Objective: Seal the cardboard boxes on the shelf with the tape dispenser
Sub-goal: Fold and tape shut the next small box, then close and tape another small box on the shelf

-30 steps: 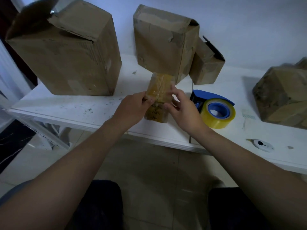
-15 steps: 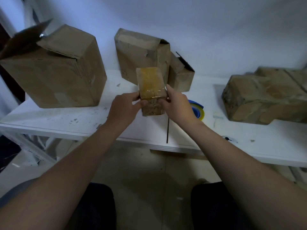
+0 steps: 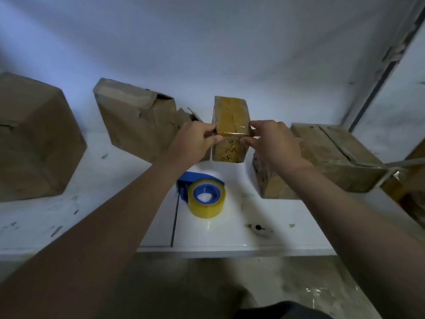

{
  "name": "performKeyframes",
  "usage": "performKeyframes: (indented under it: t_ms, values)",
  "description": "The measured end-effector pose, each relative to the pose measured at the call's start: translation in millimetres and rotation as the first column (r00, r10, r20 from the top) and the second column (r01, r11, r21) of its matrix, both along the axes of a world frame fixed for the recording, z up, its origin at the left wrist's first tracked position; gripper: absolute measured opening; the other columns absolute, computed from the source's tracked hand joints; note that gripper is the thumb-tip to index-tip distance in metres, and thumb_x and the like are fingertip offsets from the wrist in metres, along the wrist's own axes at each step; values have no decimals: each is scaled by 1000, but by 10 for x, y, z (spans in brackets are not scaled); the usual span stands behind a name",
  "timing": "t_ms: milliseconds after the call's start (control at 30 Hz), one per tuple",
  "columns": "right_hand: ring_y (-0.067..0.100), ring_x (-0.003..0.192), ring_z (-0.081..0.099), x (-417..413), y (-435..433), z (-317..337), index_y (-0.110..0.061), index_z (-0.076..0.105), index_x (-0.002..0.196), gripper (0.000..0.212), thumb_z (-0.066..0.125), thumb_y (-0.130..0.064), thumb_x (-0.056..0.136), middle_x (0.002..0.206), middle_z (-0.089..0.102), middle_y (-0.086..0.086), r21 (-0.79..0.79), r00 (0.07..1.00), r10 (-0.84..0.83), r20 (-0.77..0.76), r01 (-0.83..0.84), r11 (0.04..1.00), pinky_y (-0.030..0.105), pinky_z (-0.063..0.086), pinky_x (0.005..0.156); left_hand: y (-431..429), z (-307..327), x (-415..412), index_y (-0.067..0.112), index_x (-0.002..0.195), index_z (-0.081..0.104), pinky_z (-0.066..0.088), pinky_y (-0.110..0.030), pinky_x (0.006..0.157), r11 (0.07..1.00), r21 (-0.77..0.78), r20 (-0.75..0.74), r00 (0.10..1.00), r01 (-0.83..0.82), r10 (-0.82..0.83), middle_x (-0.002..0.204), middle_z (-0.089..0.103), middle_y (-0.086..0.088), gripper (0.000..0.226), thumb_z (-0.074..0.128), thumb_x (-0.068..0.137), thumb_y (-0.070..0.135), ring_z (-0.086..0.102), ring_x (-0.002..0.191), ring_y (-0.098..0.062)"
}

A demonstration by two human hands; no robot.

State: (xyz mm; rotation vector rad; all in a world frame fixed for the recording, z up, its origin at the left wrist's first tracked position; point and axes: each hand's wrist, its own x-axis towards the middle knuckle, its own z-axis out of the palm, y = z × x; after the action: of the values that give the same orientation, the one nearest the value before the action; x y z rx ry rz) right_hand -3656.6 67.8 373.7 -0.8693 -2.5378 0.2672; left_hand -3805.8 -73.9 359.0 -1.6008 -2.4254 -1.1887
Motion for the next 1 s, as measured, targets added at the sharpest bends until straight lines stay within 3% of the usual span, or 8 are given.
performKeyframes:
  t_ms: [167, 267, 400, 533, 633, 733, 833, 1000]
  values:
    - [27, 105, 59, -98, 497, -217, -28, 70, 103, 23, 64, -48, 94, 96, 59, 3, 80, 976, -106, 189, 92, 992, 41, 48, 88, 705, -277, -112, 20, 116, 75, 47, -27, 63, 996, -85, 21, 1000, -11, 12, 94, 73, 2, 24, 64, 96, 29, 59, 73, -7]
    - [31, 121, 54, -238, 720, -385, -23, 67, 116, 33, 60, -48, 96, 114, 59, 11, 69, 958, -114, 265, 99, 993, 44, 47, 96, 1034, -524, -189, 18, 116, 73, 35, -22, 55, 987, -146, -18, 998, -69, 67, 98, 72, -3, 24, 60, 99, 29, 57, 73, -11]
    - [33, 140, 39, -419, 982, -616, -17, 62, 125, 36, 55, -41, 99, 126, 59, 15, 118, 920, -141, 365, 105, 988, 48, 46, 101, 1369, -842, -272, 18, 113, 70, 52, -40, 77, 960, -229, -70, 987, -159, 146, 100, 70, -7, 26, 54, 101, 35, 63, 102, -28]
    - [36, 153, 8, -597, 1087, -757, -20, 64, 113, 31, 52, -44, 98, 126, 64, 14, 228, 818, -214, 534, 105, 968, 59, 30, 112, 1453, -1014, -290, 24, 125, 67, 40, -45, 101, 899, -357, -278, 948, -255, 158, 130, 64, -3, 36, 47, 103, 45, 18, 151, -29]
    - [40, 152, 11, -649, 1091, -763, -22, 63, 110, 24, 54, -38, 95, 127, 63, 12, 225, 777, -231, 585, 118, 967, 59, 32, 109, 1405, -1006, -327, 29, 132, 63, 39, -46, 103, 883, -379, -396, 911, -278, 117, 146, 52, -1, 40, 47, 101, 49, 10, 152, -29]
    - [42, 151, 10, -614, 1058, -738, -23, 55, 131, 41, 55, -39, 93, 136, 58, 7, 206, 793, -208, 572, 107, 973, 61, 29, 111, 1306, -946, -384, 33, 141, 54, 37, -49, 105, 896, -390, -406, 913, -213, 40, 150, 48, 0, 42, 51, 101, 45, 12, 152, -29]
    - [45, 149, 14, -611, 935, -669, -20, 36, 149, 62, 54, -40, 94, 147, 48, 4, 186, 849, -166, 502, 82, 979, 62, 31, 111, 1094, -798, -434, 31, 143, 52, 40, -48, 106, 925, -333, -411, 911, -183, 32, 146, 53, 0, 45, 57, 99, 41, 26, 147, -28]
    - [36, 128, 44, -762, 531, -472, -31, 48, 144, 48, 54, -38, 97, 142, 52, 4, 179, 930, -6, 367, -64, 982, 49, 43, 97, 492, -556, -514, 26, 139, 58, 50, -45, 93, 957, -259, -386, 922, -128, 19, 133, 63, -2, 47, 64, 94, 37, 50, 122, -31]
